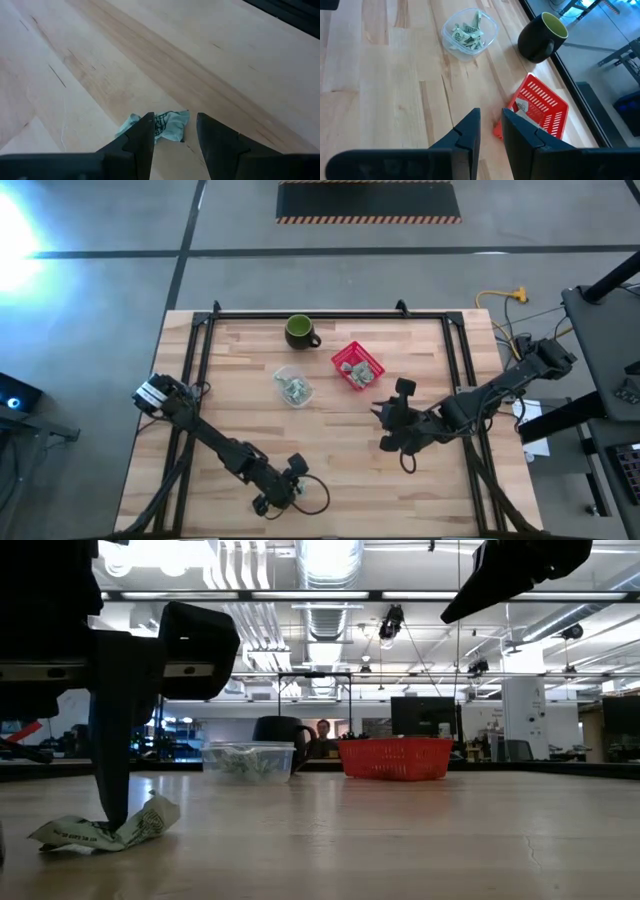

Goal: Pick and place items into bin
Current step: Put the stevia packet into the transparent bin

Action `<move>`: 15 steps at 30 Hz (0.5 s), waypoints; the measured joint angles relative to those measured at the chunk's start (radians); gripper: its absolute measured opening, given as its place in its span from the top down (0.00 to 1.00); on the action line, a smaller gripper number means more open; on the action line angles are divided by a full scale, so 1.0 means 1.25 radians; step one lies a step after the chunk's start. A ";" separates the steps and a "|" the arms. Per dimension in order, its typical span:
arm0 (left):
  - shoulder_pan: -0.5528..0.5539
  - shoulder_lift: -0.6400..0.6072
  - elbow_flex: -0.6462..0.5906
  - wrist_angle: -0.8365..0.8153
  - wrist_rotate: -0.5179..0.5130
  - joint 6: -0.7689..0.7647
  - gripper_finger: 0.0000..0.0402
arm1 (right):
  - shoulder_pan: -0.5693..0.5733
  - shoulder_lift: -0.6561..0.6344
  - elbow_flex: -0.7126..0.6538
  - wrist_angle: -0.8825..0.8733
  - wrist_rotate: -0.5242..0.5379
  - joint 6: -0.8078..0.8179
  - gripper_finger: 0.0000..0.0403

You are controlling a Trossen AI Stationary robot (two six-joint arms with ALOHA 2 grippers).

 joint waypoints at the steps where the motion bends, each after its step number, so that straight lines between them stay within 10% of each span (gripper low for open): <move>1: 0.000 0.000 0.000 0.000 0.001 -0.001 0.68 | 0.000 0.000 0.000 0.000 0.000 0.000 0.83; 15: 0.012 0.000 -0.001 -0.006 -0.015 0.005 0.88 | 0.000 0.000 -0.001 0.000 0.000 0.000 0.83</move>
